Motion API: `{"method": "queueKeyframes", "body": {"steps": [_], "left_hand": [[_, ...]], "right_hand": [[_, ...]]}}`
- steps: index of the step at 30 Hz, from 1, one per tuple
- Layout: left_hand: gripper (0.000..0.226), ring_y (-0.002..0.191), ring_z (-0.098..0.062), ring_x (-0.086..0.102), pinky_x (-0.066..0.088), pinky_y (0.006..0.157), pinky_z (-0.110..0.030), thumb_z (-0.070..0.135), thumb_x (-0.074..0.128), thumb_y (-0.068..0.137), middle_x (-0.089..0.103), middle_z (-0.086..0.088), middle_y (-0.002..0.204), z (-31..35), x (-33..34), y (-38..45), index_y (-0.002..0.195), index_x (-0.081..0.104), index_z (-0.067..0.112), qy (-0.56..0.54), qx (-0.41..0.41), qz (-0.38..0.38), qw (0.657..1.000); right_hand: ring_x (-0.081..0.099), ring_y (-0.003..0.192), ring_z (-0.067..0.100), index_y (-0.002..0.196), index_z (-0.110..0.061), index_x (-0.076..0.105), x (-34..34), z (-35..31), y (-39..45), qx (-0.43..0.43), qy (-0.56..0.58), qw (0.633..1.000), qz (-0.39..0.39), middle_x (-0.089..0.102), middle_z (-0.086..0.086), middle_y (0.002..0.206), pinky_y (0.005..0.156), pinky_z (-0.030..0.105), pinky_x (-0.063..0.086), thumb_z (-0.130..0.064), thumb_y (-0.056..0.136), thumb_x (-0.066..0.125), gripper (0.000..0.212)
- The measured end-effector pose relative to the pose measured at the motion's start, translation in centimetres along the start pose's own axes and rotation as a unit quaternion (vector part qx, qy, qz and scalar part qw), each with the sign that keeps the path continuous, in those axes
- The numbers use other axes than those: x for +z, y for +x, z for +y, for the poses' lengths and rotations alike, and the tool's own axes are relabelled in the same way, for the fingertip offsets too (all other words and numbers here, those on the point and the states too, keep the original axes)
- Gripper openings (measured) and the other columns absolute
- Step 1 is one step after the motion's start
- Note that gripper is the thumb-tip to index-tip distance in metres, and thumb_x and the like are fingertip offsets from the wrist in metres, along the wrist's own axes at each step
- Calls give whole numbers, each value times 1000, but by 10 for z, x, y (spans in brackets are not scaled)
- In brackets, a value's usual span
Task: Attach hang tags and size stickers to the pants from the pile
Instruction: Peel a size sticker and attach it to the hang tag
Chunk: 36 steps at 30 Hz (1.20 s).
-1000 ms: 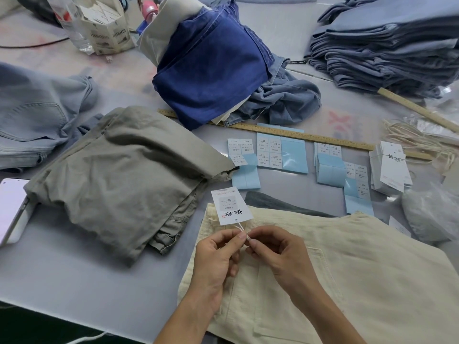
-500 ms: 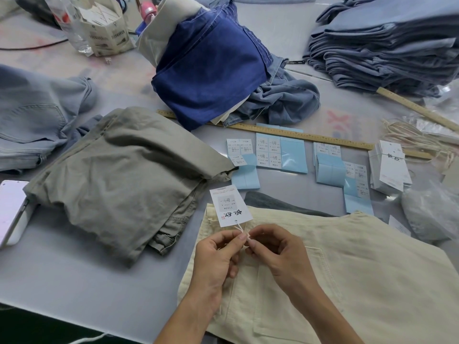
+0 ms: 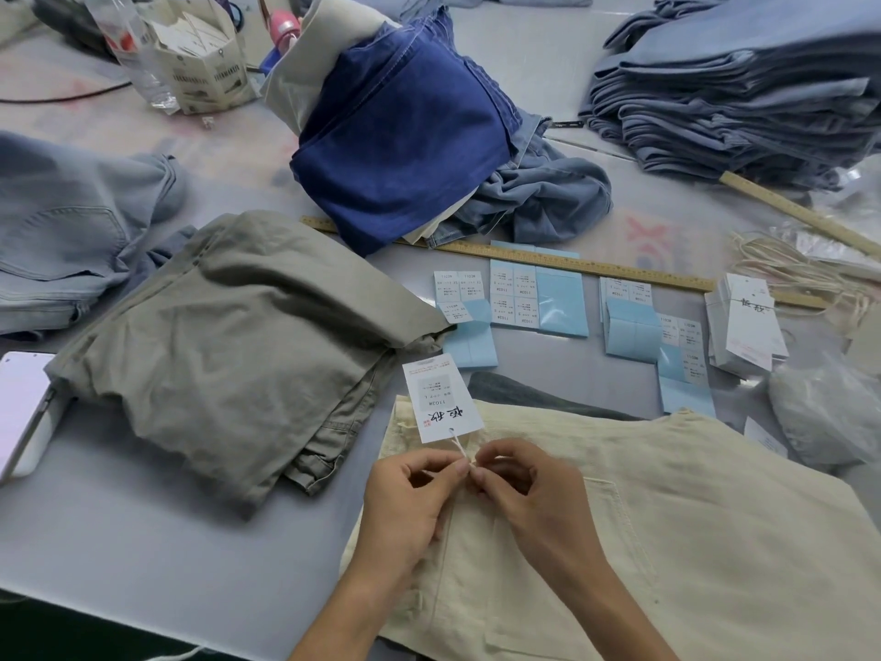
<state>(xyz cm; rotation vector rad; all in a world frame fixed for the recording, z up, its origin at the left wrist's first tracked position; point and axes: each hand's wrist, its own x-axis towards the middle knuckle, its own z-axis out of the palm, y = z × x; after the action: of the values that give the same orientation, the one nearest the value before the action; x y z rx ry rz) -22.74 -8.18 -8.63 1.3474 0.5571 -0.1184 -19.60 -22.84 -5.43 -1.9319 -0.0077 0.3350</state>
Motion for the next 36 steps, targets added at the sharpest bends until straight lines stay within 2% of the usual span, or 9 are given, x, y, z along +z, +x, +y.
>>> {"method": "queueKeyframes", "body": {"steps": [4, 8, 11, 14, 17, 20, 29, 33, 36], "left_hand": [[20, 44, -16, 57, 42, 41, -23, 37, 70, 95, 68, -1, 59, -5, -17, -7, 79, 79, 28, 128, 35, 70, 989], [35, 70, -17, 61, 48, 65, -31, 50, 59, 95, 64, 9, 68, 12, -44, 25, 68, 65, 29, 301, 152, 242, 910], [62, 73, -28, 58, 49, 72, -36, 68, 46, 96, 63, 3, 66, 35, -43, 80, 60, 60, 19, 365, -4, 124, 923], [54, 68, -19, 57, 43, 63, -29, 66, 61, 90, 66, 5, 72, 43, -31, 118, 71, 66, 16, 268, -130, 12, 955], [28, 58, -13, 57, 42, 51, -19, 29, 76, 92, 66, 6, 61, 42, -28, 134, 69, 71, 13, 194, -103, -54, 974], [6, 63, -13, 71, 55, 58, -21, 7, 73, 91, 77, -10, 85, 54, -20, 137, 85, 75, 8, 93, -85, -88, 988], [21, 87, -11, 70, 54, 81, -27, 46, 77, 81, 79, 0, 96, 103, 23, 101, 90, 80, 27, 151, 55, -311, 937], [6, 91, -8, 69, 53, 88, -27, 22, 75, 93, 78, 3, 96, 86, 43, 85, 95, 80, 21, 175, 61, -387, 903], [10, 97, -6, 71, 51, 87, -18, 21, 73, 94, 79, 4, 101, 75, 42, 79, 98, 80, 27, 126, 87, -340, 928]], "right_hand": [[74, 84, 4, 97, -39, 74, -3, -1, -8, -7, -55, 998, -1, 76, -21, 92, 84, 26, 58, -3, 88, 76, 38], [72, 84, -4, 107, -33, 75, -11, -3, -18, -34, -135, 990, -19, 64, -35, 118, 85, 19, 56, -3, 92, 70, 34], [72, 82, -6, 110, -27, 76, -18, -8, -20, -27, -149, 988, -22, 63, -28, 124, 84, 24, 59, -2, 95, 65, 31], [72, 78, -6, 100, -34, 75, -25, -14, -19, -36, -151, 988, 2, 71, -25, 108, 75, 14, 55, -3, 94, 67, 33], [73, 75, -2, 91, -36, 75, -28, -13, -17, -27, -140, 990, 15, 73, -24, 93, 68, 17, 55, -5, 92, 69, 32], [74, 73, 4, 90, -34, 74, -31, -10, -14, -12, -99, 994, 38, 74, -23, 94, 68, 25, 58, -3, 92, 70, 32], [65, 110, 3, 137, -50, 46, -66, -28, 1, 12, 91, 985, 149, 65, -17, 122, 87, 25, 54, -43, 68, 83, 78], [73, 75, 19, 98, -38, 72, -77, -20, 0, 36, 85, 985, 145, 76, 2, 92, 58, 30, 60, -17, 80, 83, 30], [73, 69, 20, 93, -25, 72, -86, 0, -15, 74, 55, 981, 171, 76, 3, 84, 52, 30, 59, -2, 83, 80, 26]]}}
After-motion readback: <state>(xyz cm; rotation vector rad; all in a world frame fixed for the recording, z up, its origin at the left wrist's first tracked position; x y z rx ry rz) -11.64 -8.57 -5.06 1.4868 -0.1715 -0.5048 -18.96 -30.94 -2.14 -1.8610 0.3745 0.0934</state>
